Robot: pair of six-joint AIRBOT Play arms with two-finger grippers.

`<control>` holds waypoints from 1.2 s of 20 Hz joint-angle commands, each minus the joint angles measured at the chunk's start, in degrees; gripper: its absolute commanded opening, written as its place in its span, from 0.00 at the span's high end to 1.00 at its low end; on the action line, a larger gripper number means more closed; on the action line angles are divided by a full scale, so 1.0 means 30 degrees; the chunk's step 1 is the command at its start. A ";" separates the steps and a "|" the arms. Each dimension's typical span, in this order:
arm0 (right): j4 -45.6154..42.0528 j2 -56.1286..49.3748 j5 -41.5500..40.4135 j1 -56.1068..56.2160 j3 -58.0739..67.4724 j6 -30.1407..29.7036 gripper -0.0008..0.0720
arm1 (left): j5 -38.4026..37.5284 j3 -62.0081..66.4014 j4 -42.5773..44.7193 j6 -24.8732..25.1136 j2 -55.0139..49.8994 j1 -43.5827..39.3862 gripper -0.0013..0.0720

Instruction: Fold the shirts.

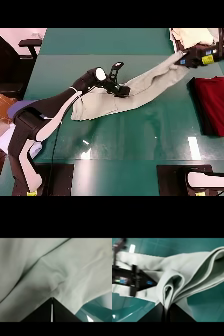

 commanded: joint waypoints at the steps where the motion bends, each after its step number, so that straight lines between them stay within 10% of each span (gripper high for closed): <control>1: 0.0000 0.0481 0.0080 0.2171 0.1639 0.0699 0.96 | 0.0109 0.0590 -0.0117 -0.0299 -0.0736 -0.0226 0.95; 8: 0.1617 0.0401 -0.1071 0.5180 0.2317 0.0998 0.96 | -0.0911 0.0845 0.0510 -0.0335 -0.0510 0.0481 0.95; 19: 0.4962 -0.4787 -0.7053 1.3777 0.2339 -0.2499 0.94 | -0.3993 0.1078 0.4597 -0.0095 0.9092 1.0069 0.94; 22: 0.4721 -0.6929 -0.7868 1.5336 0.3585 -0.2769 0.52 | -0.4124 0.1071 0.4641 -0.0102 1.0440 1.1482 0.94; 24: 0.4685 -0.7788 -0.6295 1.4965 0.4597 -0.2936 0.51 | -0.4728 0.1056 0.4648 -0.0058 1.0805 1.1774 0.94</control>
